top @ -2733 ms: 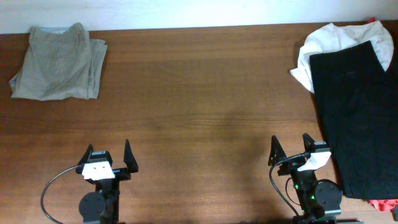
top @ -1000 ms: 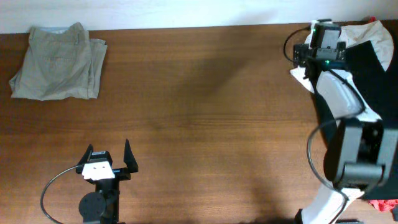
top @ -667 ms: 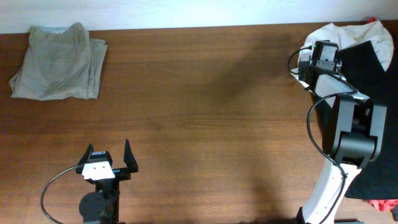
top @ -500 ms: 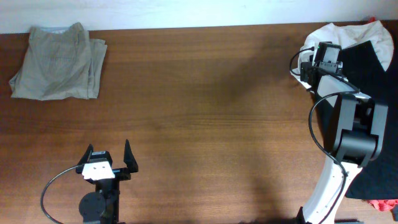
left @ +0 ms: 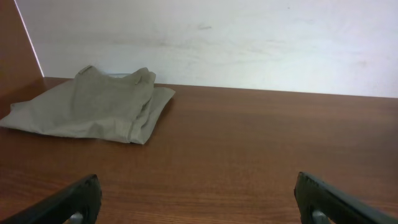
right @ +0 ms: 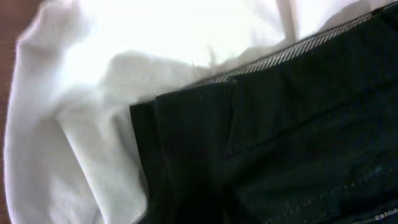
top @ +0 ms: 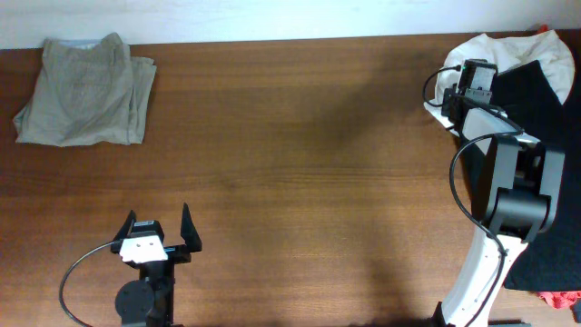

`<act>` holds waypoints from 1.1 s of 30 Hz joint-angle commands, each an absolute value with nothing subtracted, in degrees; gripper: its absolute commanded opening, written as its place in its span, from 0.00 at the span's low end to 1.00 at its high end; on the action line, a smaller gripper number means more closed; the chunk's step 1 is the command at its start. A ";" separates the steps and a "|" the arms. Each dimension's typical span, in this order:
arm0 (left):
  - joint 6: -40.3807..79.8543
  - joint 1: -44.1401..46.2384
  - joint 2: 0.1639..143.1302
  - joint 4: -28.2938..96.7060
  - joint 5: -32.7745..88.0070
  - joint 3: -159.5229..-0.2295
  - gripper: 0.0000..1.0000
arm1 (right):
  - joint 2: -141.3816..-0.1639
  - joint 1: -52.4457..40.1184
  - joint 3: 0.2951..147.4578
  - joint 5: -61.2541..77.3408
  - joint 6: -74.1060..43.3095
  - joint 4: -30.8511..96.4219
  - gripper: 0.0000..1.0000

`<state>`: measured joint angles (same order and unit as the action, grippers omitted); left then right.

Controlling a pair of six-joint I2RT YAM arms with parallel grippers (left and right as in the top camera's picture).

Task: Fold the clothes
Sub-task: 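Drag the black trousers with the right gripper to the table center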

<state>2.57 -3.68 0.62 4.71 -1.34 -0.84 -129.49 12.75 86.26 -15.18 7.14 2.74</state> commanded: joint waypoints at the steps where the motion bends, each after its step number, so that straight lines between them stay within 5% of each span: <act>1: 1.85 -3.92 0.34 4.73 -1.30 -0.54 0.99 | -128.09 12.12 87.20 -15.44 6.57 4.12 0.04; 13: 1.85 -3.92 0.34 4.73 -1.30 -0.54 0.99 | -106.63 4.51 87.24 -16.78 2.72 7.22 0.04; 25: 1.85 -3.92 0.34 4.73 -1.30 -0.54 0.99 | -110.96 -47.13 87.22 16.29 -7.92 2.02 0.06; 26: 1.85 -3.92 0.34 4.73 -1.30 -0.54 0.99 | -110.98 -49.21 87.22 15.75 -7.64 0.43 0.36; 28: 1.85 -3.92 0.34 4.73 -1.30 -0.54 0.99 | -110.65 -48.18 88.03 15.42 -7.22 -1.50 0.59; 29: 1.85 -3.92 0.34 4.73 -1.30 -0.54 0.99 | -110.61 -46.63 88.77 15.42 -7.79 -1.26 0.60; 30: 1.85 -3.92 0.34 4.73 -1.30 -0.54 0.99 | -110.39 -42.83 90.45 15.44 -9.19 -0.03 0.72; 32: 1.85 -3.92 0.34 4.73 -1.30 -0.54 0.99 | -110.30 -35.35 94.26 15.44 -9.56 6.52 0.72; 33: 1.85 -3.92 0.34 4.73 -1.30 -0.54 0.99 | -110.30 -30.89 96.12 15.44 -9.56 11.77 0.86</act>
